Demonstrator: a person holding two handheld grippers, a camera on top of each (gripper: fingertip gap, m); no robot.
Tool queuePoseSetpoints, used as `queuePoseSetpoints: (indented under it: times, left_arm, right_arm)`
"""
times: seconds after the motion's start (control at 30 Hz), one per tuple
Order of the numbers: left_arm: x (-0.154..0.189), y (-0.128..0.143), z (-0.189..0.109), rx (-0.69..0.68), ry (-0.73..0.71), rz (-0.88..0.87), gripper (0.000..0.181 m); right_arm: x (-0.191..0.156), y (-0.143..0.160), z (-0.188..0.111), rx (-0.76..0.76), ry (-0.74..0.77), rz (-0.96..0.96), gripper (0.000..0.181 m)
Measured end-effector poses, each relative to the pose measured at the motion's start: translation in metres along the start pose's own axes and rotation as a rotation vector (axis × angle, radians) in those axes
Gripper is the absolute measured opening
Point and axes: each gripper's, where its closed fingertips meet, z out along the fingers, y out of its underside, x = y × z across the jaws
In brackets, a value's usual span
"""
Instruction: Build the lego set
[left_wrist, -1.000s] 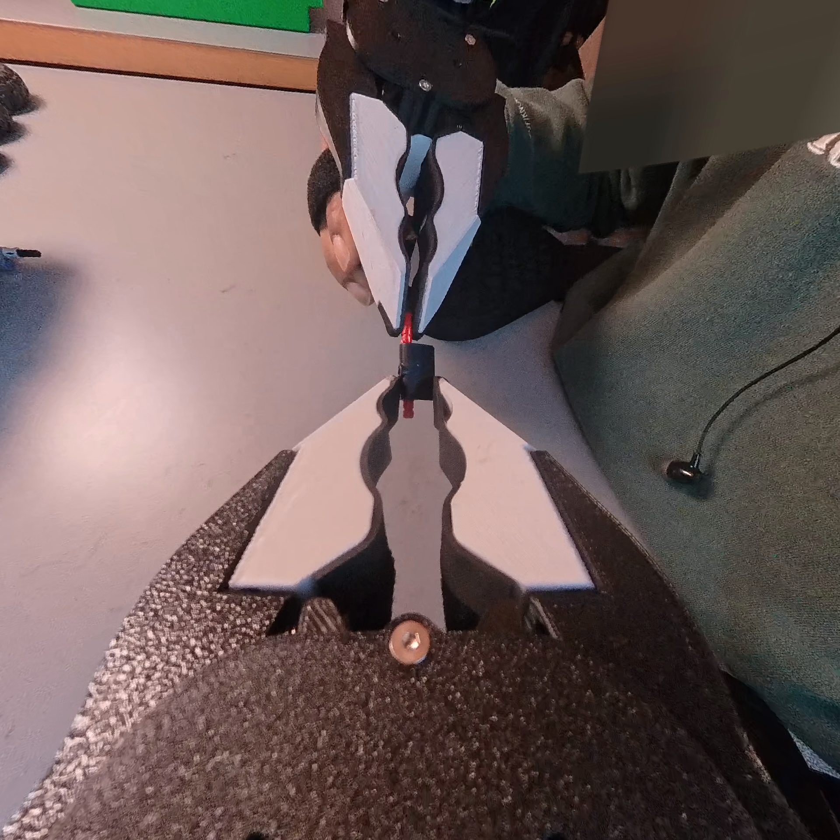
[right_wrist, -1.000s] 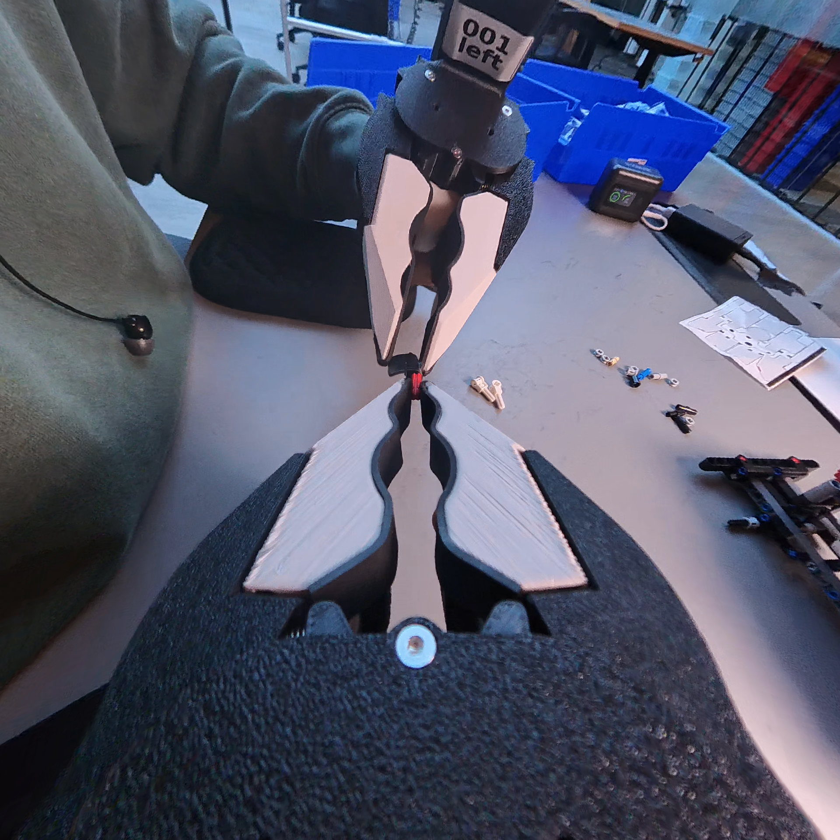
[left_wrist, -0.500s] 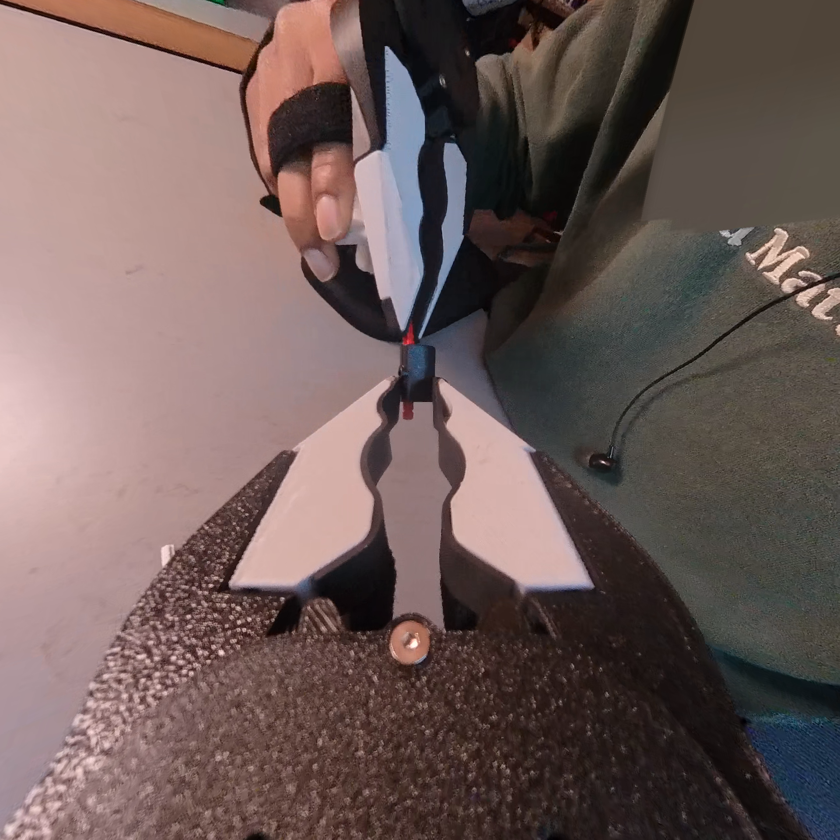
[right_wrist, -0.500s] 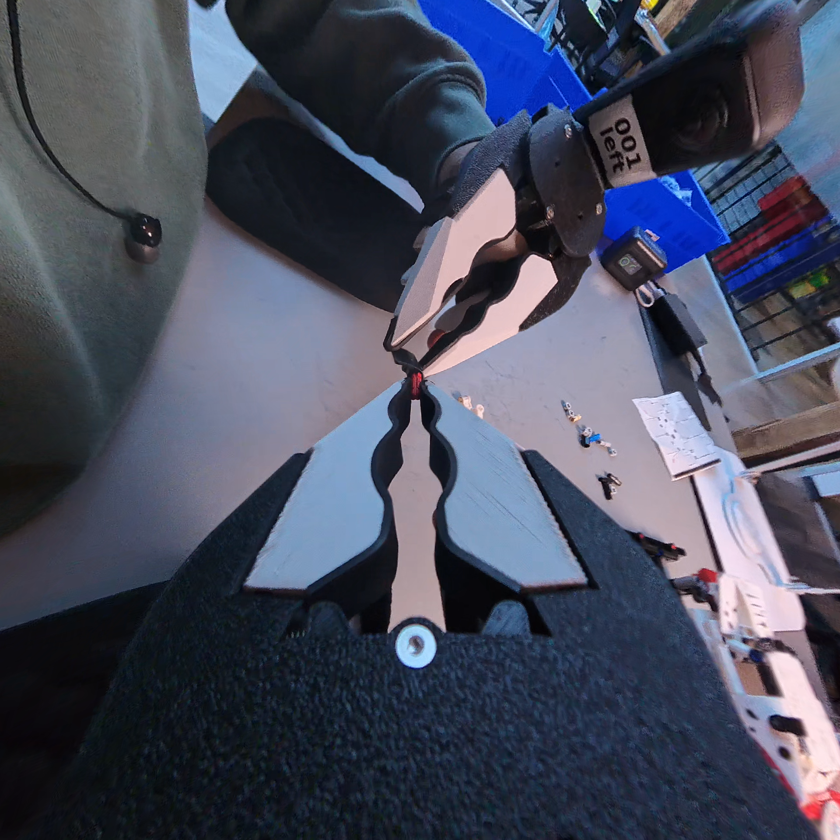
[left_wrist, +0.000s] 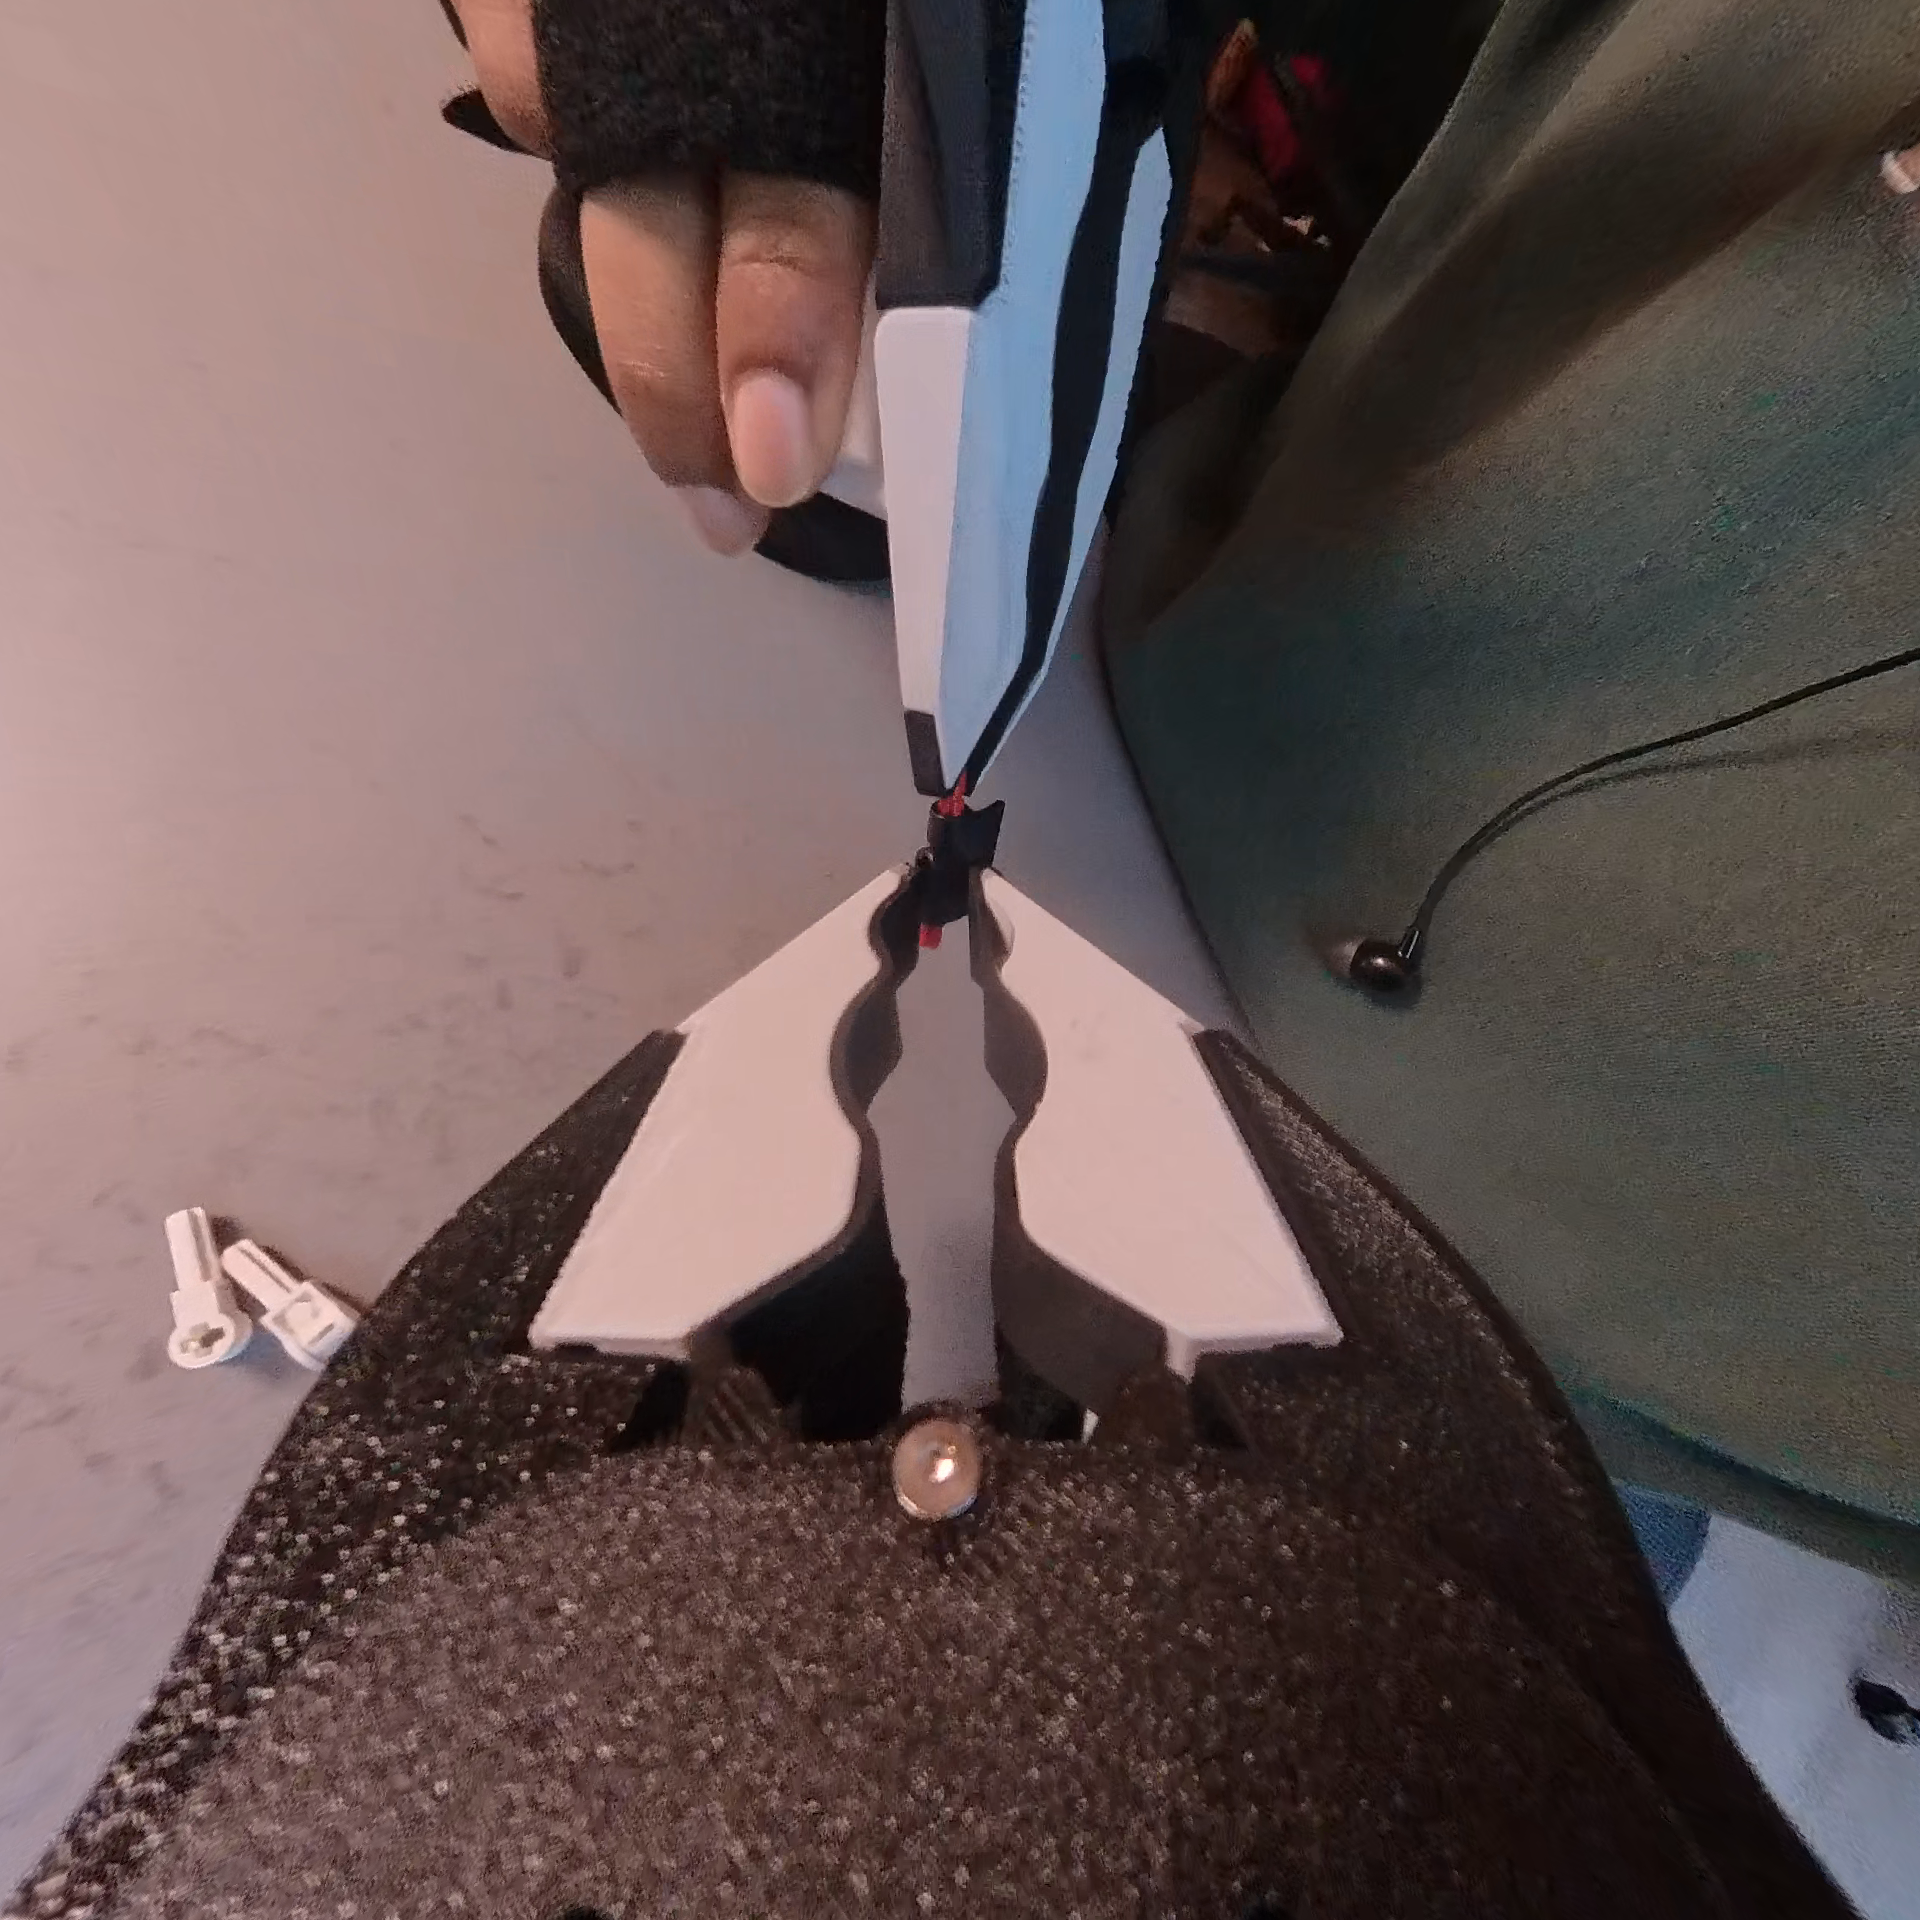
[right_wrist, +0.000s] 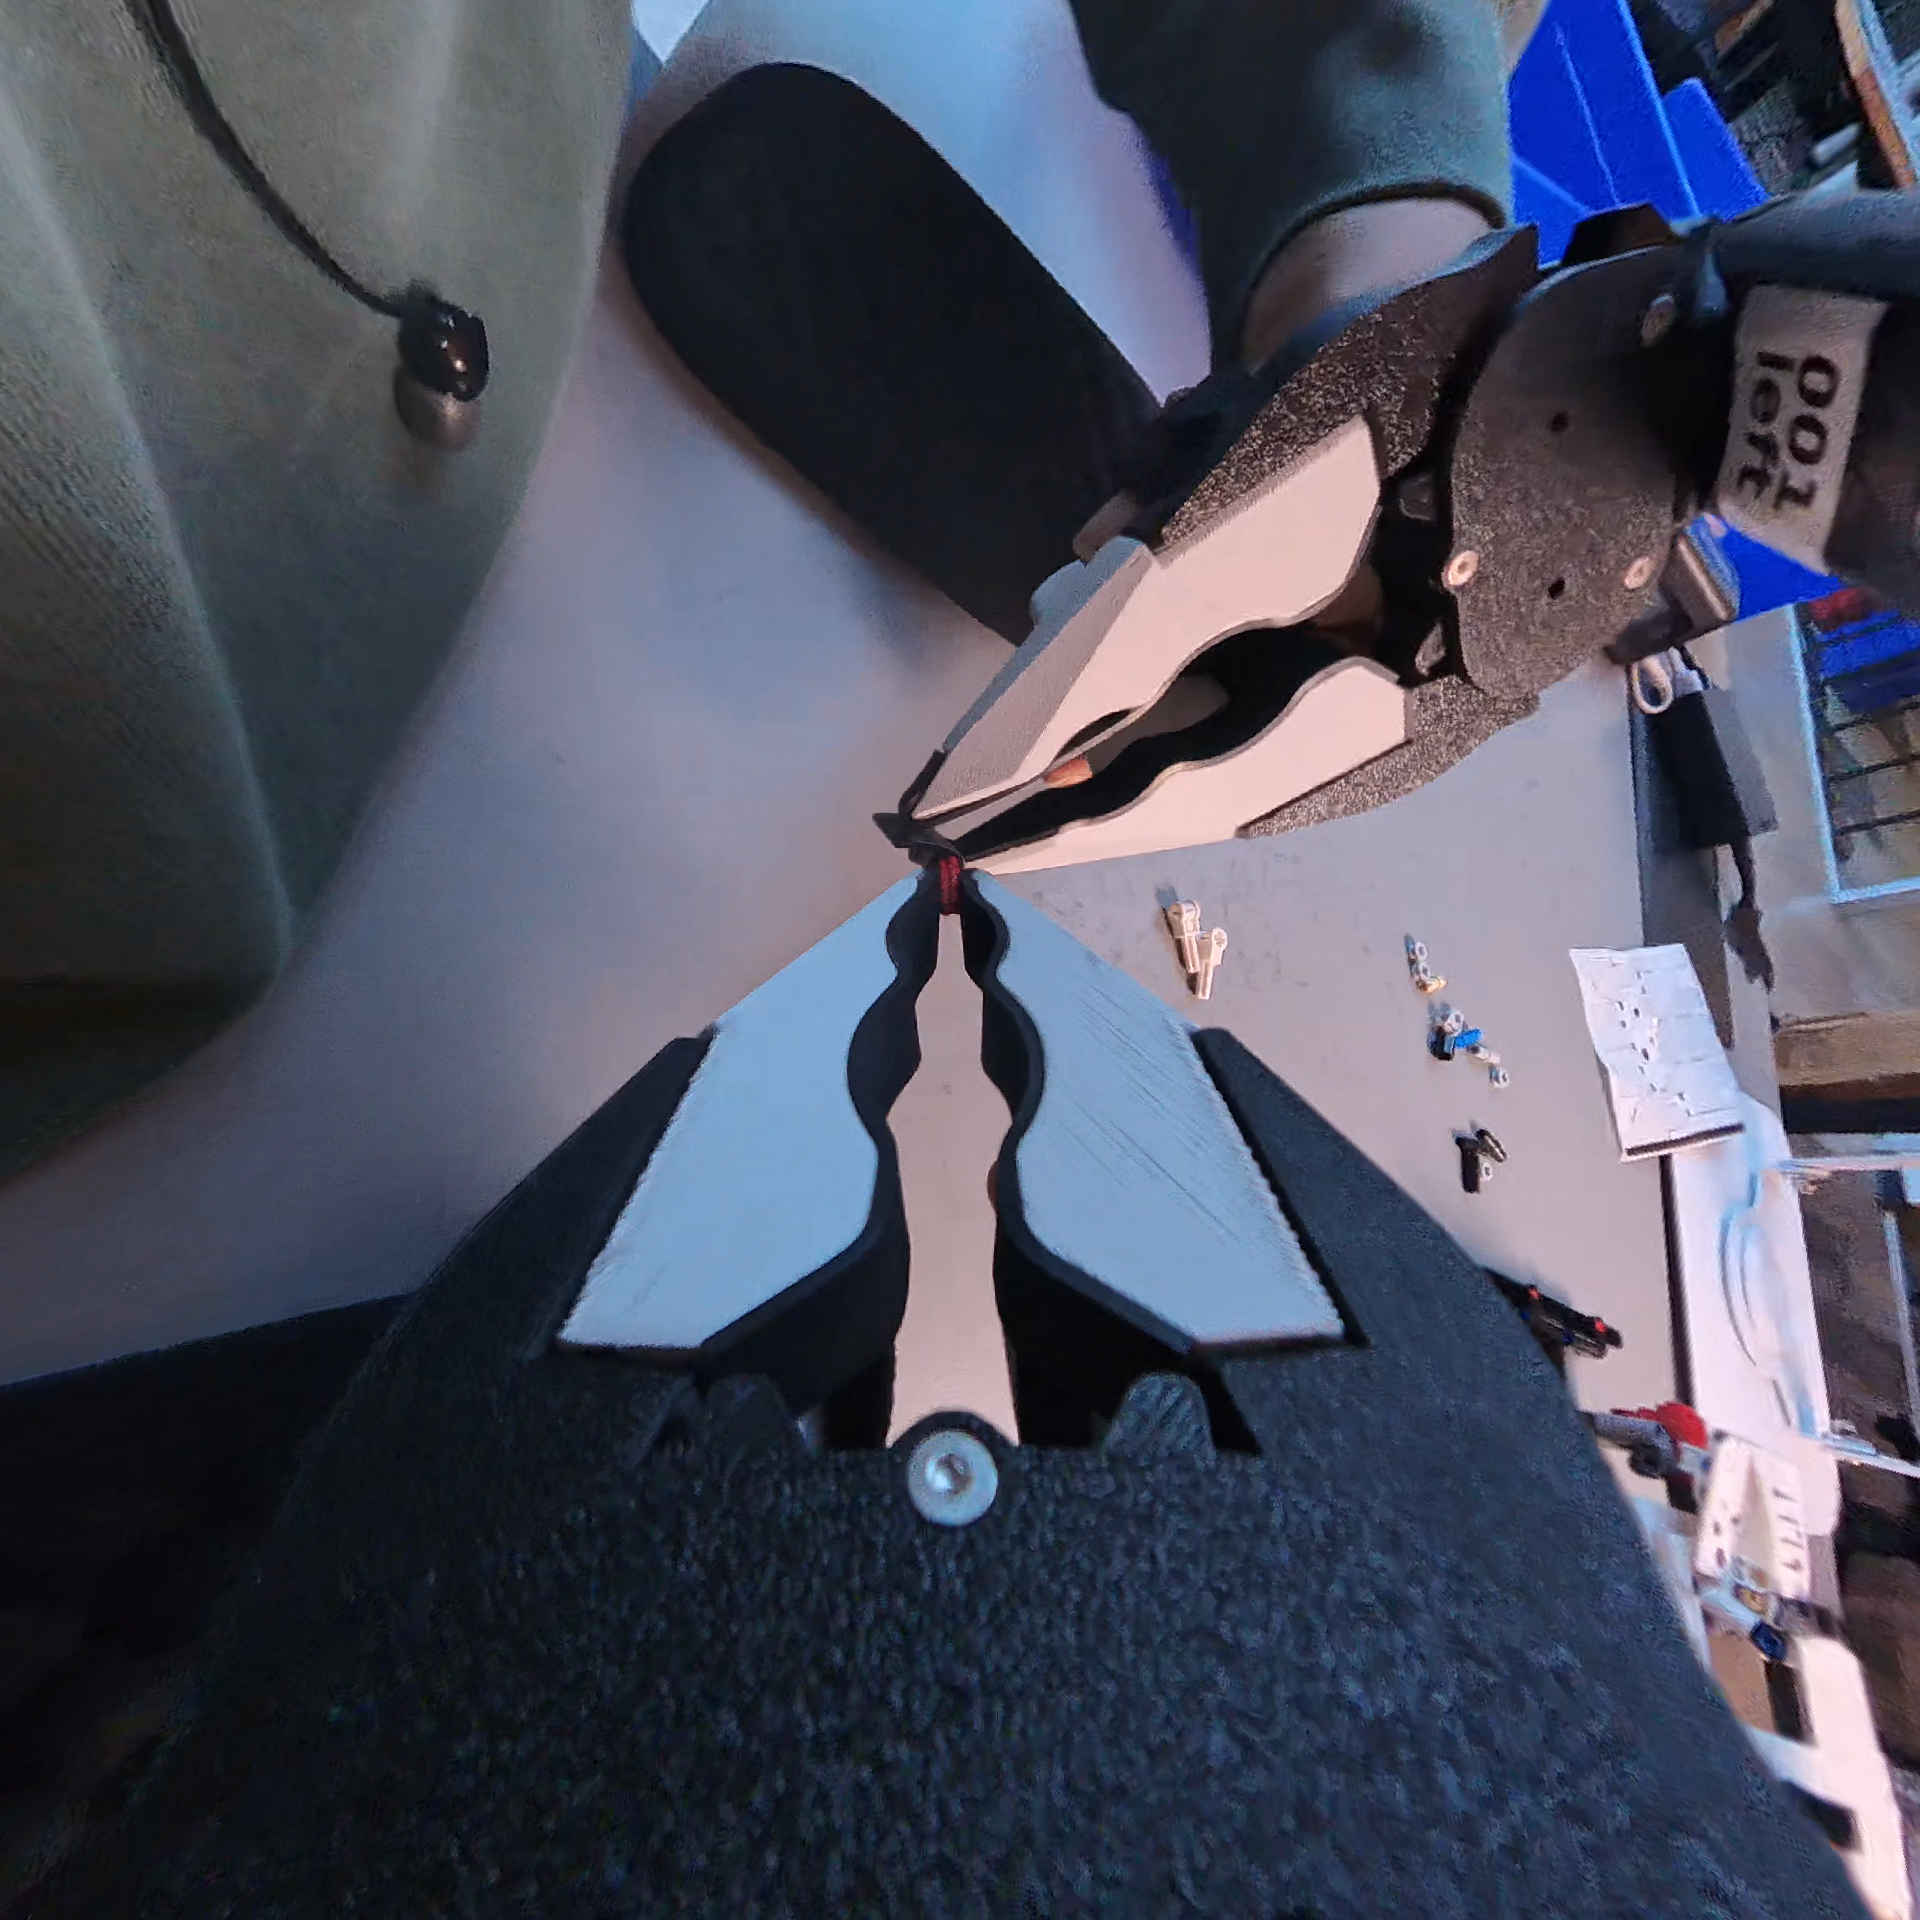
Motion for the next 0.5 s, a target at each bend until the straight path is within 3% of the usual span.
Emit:
queuePoseSetpoints:
  times: [0.5]
  left_arm:
    - [-0.013, 0.017, 0.028, -0.166, -0.112, 0.041, 0.001]
  right_arm:
    - [-0.024, 0.03, 0.012, -0.091, -0.084, -0.038, 0.003]
